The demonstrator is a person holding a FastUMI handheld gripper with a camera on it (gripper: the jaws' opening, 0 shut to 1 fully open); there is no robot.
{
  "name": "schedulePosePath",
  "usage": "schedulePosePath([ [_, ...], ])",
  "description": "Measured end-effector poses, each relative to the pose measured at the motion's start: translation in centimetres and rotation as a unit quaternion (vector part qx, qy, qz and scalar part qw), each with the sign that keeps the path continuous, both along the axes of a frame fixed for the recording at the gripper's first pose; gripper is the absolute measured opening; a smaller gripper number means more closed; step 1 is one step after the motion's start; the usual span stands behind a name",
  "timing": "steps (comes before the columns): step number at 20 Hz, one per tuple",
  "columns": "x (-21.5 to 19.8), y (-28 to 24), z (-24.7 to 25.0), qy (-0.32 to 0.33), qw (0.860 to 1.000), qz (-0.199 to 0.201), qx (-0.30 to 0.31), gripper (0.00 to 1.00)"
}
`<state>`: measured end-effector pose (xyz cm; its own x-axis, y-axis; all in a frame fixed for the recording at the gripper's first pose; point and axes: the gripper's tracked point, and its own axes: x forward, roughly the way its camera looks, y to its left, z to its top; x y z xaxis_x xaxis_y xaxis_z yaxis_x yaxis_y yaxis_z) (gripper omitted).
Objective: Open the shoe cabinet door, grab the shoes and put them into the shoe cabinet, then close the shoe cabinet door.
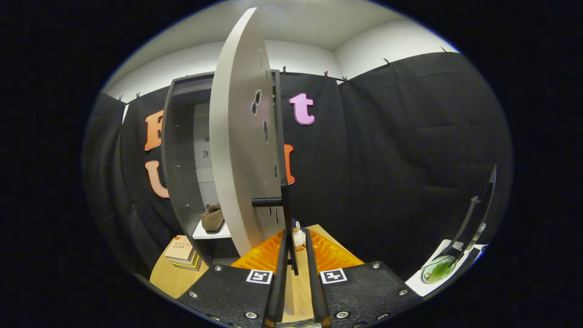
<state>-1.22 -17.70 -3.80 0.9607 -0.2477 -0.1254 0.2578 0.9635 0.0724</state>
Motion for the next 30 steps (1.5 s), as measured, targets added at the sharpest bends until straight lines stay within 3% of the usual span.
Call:
schedulePosePath([
  [5, -0.7, -3.5, -0.6, 0.007, 1.0, -0.024, 0.007, 0.18],
  [12, -1.9, -7.7, 0.0, 0.008, 0.997, -0.074, -0.005, 0.18],
  [17, -2.6, -7.4, -0.2, 0.003, 0.997, -0.075, 0.016, 0.19],
  [24, -5.3, -1.3, -0.5, 0.002, 0.999, -0.033, 0.01, 0.2],
  [30, -6.1, 5.8, -5.0, 0.031, 0.999, 0.039, 0.004, 0.2],
])
